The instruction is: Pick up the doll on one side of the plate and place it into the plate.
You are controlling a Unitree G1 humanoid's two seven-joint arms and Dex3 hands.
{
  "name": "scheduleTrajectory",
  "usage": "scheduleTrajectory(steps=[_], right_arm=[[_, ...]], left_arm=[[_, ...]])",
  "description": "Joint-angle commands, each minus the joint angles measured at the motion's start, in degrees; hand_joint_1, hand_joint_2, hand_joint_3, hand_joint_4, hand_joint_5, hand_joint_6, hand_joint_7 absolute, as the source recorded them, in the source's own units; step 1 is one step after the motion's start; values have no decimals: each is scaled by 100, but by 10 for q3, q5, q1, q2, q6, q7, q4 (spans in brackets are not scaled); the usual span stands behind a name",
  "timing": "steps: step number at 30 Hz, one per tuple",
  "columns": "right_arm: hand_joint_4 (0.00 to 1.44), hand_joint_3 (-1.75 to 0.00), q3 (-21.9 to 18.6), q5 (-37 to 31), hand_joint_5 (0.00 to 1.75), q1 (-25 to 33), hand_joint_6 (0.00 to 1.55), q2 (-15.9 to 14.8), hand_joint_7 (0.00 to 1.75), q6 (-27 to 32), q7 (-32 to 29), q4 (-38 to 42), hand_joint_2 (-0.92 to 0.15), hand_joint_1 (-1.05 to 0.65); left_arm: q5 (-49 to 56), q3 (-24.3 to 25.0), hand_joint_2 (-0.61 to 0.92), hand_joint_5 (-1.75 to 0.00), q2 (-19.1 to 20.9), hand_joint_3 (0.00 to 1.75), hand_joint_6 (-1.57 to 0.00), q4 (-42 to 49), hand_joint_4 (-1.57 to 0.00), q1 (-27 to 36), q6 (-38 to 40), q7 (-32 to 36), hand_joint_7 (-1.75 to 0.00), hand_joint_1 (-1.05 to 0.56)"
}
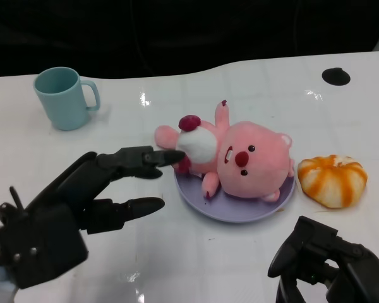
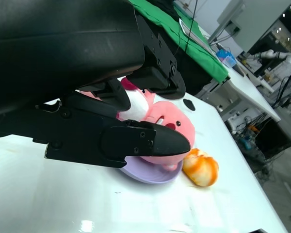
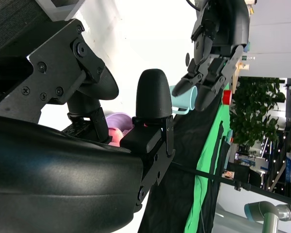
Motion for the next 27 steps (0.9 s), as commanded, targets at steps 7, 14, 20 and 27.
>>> scheduleTrajectory(steps=[7,14,20,27], right_arm=[[66,-137,-2,1,174,-1,62,-3,146,1,0,-3,-43,3],[66,-139,-1,3,175,-2,63,-1,147,0,-1,-2,-41,3],[66,-141,-4,-1,175,-2,63,-6,147,1,0,-2,-40,2],[67,-143,-10,4,175,1,63,-8,147,-6,5,7,-38,3]], left_arm=[[-83,36,44,-125,-25,132,-72,-81,-70,75,78,2,-101,-3],[-143,57,48,-154,-35,130,-76,-167,-75,127,220,20,-118,-5],[-155,70,51,-173,-37,130,-77,-211,-78,169,281,34,-135,-4],[-154,63,48,-175,-54,134,-80,-204,-86,188,295,37,-157,-1]])
